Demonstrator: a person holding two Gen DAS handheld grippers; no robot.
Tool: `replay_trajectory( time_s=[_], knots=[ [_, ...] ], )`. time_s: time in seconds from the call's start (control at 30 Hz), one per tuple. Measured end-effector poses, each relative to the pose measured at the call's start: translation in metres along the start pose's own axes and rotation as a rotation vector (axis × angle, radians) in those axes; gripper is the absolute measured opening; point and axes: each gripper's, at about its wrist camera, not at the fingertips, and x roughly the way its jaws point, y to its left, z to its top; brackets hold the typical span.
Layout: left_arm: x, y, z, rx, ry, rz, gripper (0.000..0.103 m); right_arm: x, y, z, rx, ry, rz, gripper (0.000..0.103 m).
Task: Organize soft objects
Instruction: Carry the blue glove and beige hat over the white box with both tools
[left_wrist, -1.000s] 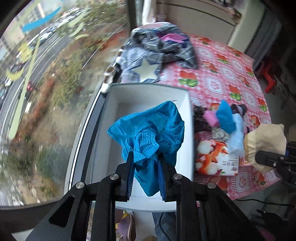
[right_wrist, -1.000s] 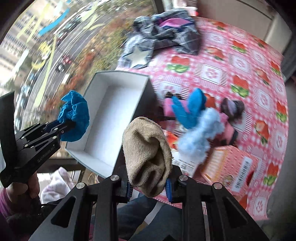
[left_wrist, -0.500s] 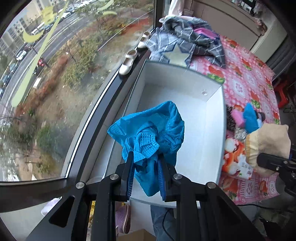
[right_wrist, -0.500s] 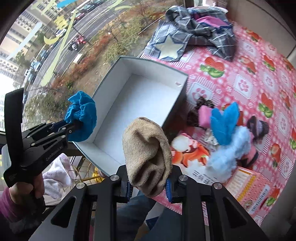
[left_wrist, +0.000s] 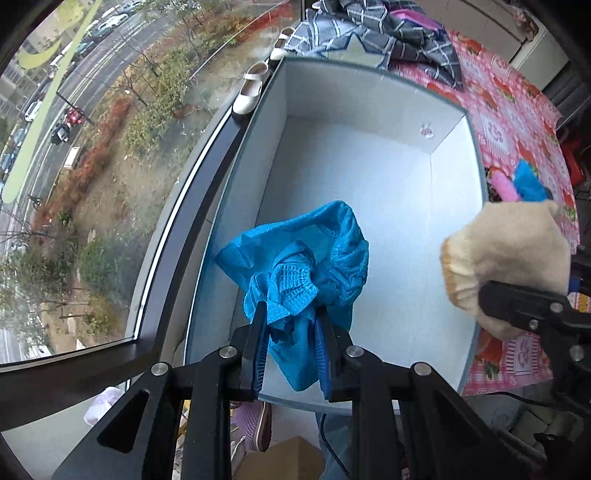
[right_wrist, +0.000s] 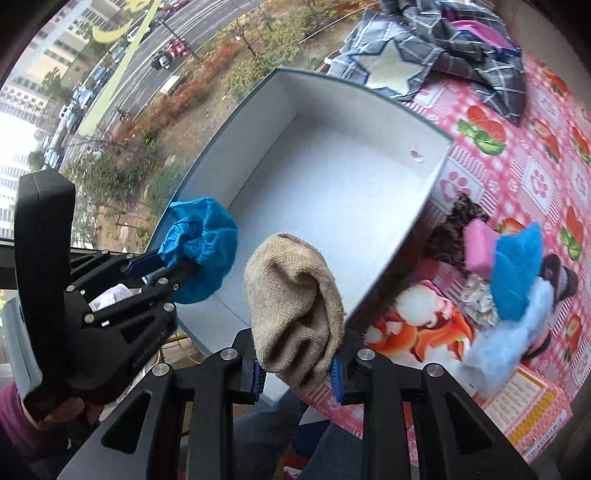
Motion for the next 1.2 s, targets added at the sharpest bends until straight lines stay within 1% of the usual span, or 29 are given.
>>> replay_trajectory(
  time_s=[0.1, 0.27, 0.47, 0.53, 0.6, 0.7, 0.8, 0.9, 1.03, 1.2],
  knots=[
    [0.009, -0.001, -0.001, 0.006, 0.022, 0.012, 0.025, 0.014, 0.005, 0.005, -0.018, 0.016, -0.005, 0.029],
    [0.025, -0.006, -0.003, 0.024, 0.06, 0.024, 0.025, 0.042, 0.013, 0.004, -0.041, 0.081, -0.011, 0.029],
    [0.035, -0.006, -0.006, 0.022, 0.094, 0.023, 0.025, 0.067, 0.017, -0.012, -0.04, 0.184, 0.014, 0.028],
    [0.036, -0.006, -0.006, 0.023, 0.094, 0.025, 0.025, 0.072, 0.017, -0.02, -0.034, 0.209, 0.043, 0.028],
    [0.036, -0.004, -0.007, 0.027, 0.092, 0.025, 0.025, 0.072, 0.019, -0.023, -0.044, 0.22, 0.051, 0.029],
    [0.035, -0.006, -0.006, 0.03, 0.087, 0.029, 0.025, 0.068, 0.022, -0.02, -0.063, 0.205, 0.037, 0.029],
    [0.032, -0.005, -0.005, 0.031, 0.078, 0.027, 0.026, 0.055, 0.02, -0.014, -0.055, 0.153, 0.023, 0.029],
    [0.024, -0.004, -0.012, 0.041, 0.067, 0.029, 0.027, 0.04, 0.015, -0.003, -0.048, 0.099, 0.014, 0.029],
    [0.021, -0.007, -0.012, 0.045, 0.058, 0.027, 0.027, 0.032, 0.01, 0.01, -0.04, 0.069, 0.008, 0.029],
    [0.016, -0.01, -0.015, 0.051, 0.041, 0.019, 0.028, 0.028, 0.012, 0.012, -0.044, 0.06, 0.009, 0.029]
  ],
)
